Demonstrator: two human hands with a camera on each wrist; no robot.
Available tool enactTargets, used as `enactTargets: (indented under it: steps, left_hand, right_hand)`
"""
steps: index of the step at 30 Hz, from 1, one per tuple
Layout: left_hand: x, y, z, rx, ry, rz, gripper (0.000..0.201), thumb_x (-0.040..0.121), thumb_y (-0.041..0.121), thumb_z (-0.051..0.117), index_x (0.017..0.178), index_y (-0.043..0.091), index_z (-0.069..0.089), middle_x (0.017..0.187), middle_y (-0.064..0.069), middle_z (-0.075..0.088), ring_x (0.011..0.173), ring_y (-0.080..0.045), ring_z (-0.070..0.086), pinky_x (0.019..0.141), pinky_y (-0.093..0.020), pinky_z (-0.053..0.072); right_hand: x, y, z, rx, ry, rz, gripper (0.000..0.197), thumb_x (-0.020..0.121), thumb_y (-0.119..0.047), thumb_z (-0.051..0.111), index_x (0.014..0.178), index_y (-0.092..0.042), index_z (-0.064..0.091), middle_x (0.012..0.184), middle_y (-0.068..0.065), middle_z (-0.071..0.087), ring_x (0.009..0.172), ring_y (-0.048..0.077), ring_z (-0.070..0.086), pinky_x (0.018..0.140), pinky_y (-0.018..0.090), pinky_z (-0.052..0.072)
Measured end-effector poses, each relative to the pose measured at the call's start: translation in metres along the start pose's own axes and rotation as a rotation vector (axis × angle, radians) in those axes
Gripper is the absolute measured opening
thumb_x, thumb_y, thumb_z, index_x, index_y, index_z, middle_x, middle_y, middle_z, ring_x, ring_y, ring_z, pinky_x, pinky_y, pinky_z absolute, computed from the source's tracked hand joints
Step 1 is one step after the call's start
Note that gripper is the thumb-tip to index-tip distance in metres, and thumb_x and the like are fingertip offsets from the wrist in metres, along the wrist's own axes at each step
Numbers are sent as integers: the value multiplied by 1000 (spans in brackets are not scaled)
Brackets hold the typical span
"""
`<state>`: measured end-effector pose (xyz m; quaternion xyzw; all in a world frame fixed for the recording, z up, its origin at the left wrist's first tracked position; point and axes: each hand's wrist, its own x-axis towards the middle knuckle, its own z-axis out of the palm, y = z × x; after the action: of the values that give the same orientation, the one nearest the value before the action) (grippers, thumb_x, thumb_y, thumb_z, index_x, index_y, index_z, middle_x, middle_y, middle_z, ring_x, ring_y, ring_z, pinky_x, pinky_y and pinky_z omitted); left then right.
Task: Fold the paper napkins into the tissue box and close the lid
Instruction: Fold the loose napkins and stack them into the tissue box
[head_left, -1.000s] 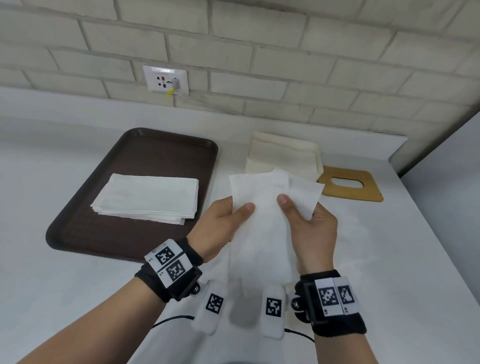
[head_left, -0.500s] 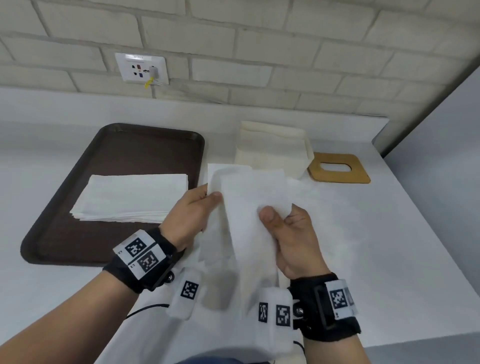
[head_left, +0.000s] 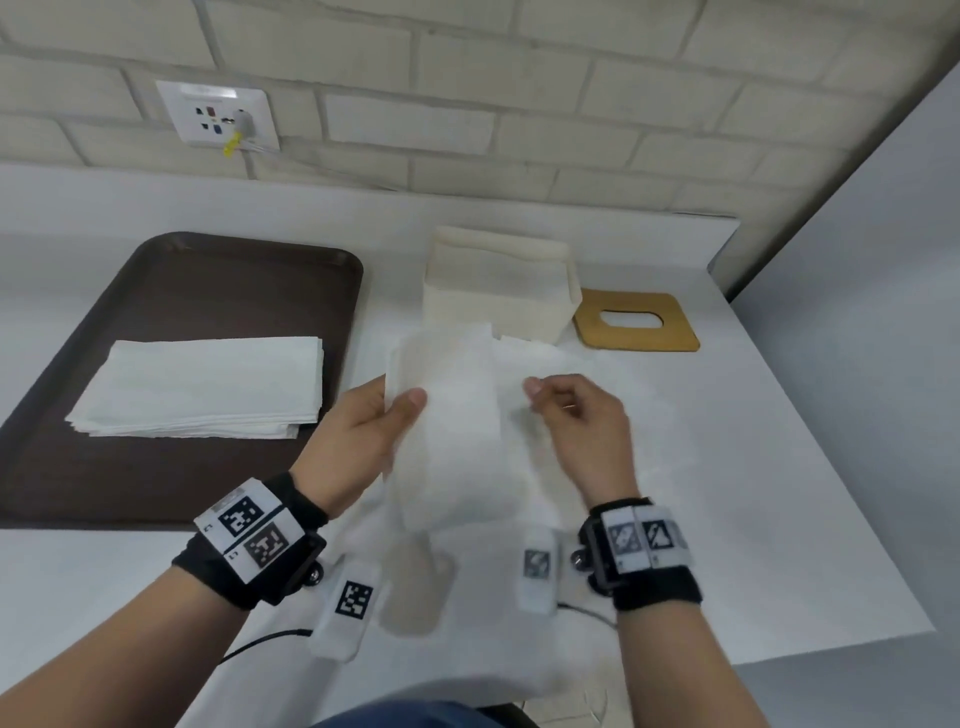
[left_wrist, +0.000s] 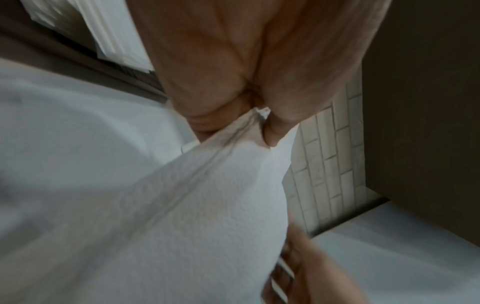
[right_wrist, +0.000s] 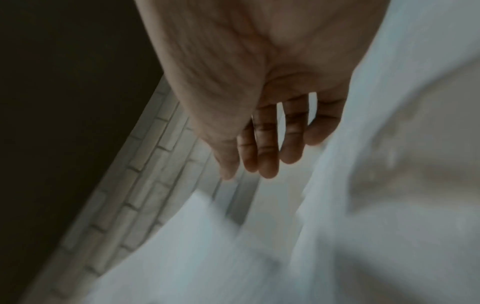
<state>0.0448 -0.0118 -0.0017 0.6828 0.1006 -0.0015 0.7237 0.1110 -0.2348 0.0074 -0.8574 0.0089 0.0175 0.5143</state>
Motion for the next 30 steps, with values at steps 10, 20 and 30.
enactTargets:
  steps: [10, 20, 30]
  left_hand:
    - [-6, 5, -11, -104, 220, -4, 31, 93, 38, 67, 108, 12, 76, 117, -20, 75, 115, -48, 68, 106, -69, 46]
    - [-15, 15, -29, -40, 427, 28, 22, 107, 19, 54, 105, 8, 73, 110, -14, 78, 106, -38, 73, 103, -58, 52]
    - [-16, 19, -39, 15, 466, 33, 28, 106, 26, 57, 90, 25, 80, 106, -10, 80, 105, -38, 74, 104, -65, 50]
  right_hand:
    - [76, 58, -37, -677, -375, 94, 55, 79, -38, 83, 127, -21, 61, 122, -2, 60, 117, 22, 58, 99, 37, 49]
    - [79, 55, -47, -362, -400, 84, 49, 84, -18, 75, 129, -29, 58, 113, -3, 61, 105, 17, 61, 91, 31, 48]
    - [89, 51, -69, -26, -247, 199, 14, 81, -12, 80, 72, -5, 71, 75, 8, 74, 77, 30, 72, 72, 35, 54]
